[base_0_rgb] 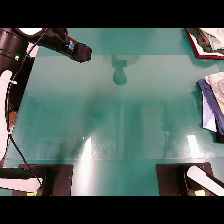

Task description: Fold the shirts.

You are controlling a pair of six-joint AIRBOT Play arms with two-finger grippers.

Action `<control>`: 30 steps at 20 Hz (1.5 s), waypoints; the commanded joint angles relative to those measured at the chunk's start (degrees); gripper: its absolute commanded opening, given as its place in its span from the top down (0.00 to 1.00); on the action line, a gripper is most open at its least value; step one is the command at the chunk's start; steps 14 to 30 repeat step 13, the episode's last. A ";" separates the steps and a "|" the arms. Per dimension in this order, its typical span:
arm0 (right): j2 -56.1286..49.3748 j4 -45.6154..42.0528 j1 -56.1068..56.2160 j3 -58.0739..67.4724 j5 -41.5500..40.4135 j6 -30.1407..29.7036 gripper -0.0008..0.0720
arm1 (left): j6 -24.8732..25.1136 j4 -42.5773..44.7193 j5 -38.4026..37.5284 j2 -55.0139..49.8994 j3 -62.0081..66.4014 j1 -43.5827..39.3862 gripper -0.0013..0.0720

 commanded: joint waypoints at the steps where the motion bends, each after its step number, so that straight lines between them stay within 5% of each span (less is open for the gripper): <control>1: 0.46 0.72 10.95 -0.02 -2.03 -0.20 0.97 | -0.11 -0.02 -0.11 -0.02 0.00 0.04 0.95; 30: 0.46 0.81 15.78 -0.02 -1.70 -0.20 0.97 | -0.11 -0.02 -0.11 -0.02 0.00 0.04 0.95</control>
